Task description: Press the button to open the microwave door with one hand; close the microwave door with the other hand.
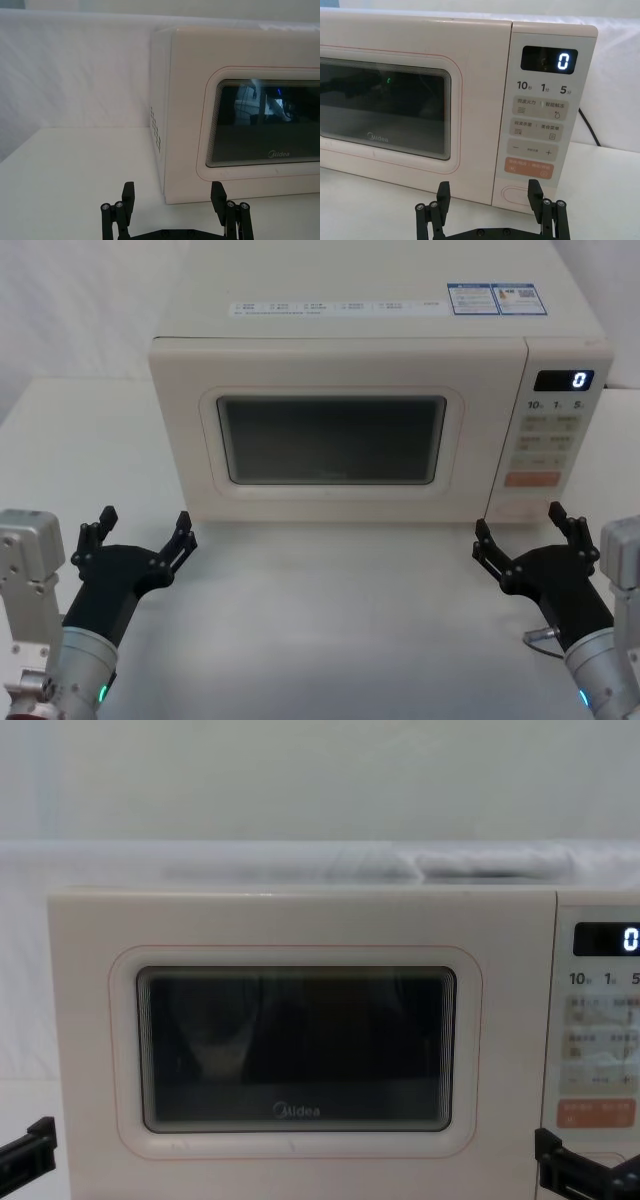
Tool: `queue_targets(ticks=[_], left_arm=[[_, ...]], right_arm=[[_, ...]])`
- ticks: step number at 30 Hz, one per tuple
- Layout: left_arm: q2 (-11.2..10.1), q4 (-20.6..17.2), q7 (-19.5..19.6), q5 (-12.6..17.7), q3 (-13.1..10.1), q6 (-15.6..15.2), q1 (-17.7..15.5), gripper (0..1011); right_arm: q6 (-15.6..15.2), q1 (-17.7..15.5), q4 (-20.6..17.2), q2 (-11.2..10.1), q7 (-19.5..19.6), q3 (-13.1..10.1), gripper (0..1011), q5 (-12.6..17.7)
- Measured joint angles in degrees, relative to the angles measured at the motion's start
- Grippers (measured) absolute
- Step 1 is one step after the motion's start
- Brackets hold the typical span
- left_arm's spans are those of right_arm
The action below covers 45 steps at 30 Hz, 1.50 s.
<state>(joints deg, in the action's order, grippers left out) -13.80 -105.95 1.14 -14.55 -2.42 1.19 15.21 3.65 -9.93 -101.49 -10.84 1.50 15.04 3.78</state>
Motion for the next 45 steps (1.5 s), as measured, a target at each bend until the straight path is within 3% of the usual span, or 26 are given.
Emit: queue_targets(ticks=[4,14,18,21,33,36,37,45], left_arm=[[0.0,0.0,0.0,0.0,0.0,0.0,0.0,1001],[0.0,0.0,0.0,0.0,0.0,0.0,0.0,1001],[0.0,0.0,0.0,0.0,0.0,0.0,0.0,1001],[0.0,0.0,0.0,0.0,0.0,0.0,0.0,1001],[0.0,0.0,0.0,0.0,0.0,0.0,0.0,1001],[0.0,0.0,0.0,0.0,0.0,0.0,0.0,1001],[0.0,0.0,0.0,0.0,0.0,0.0,0.0,1001],[0.0,0.0,0.0,0.0,0.0,0.0,0.0,1001]], right_arm=[[0.0,0.0,0.0,0.0,0.0,0.0,993,0.0],[0.0,0.0,0.0,0.0,0.0,0.0,768,0.0],[0.0,0.0,0.0,0.0,0.0,0.0,650,0.0],[0.0,0.0,0.0,0.0,0.0,0.0,508,0.0],[0.0,0.0,0.0,0.0,0.0,0.0,136,0.0],[0.0,0.0,0.0,0.0,0.0,0.0,85,0.0],[0.0,0.0,0.0,0.0,0.0,0.0,19,0.0],[0.0,0.0,0.0,0.0,0.0,0.0,0,0.0]])
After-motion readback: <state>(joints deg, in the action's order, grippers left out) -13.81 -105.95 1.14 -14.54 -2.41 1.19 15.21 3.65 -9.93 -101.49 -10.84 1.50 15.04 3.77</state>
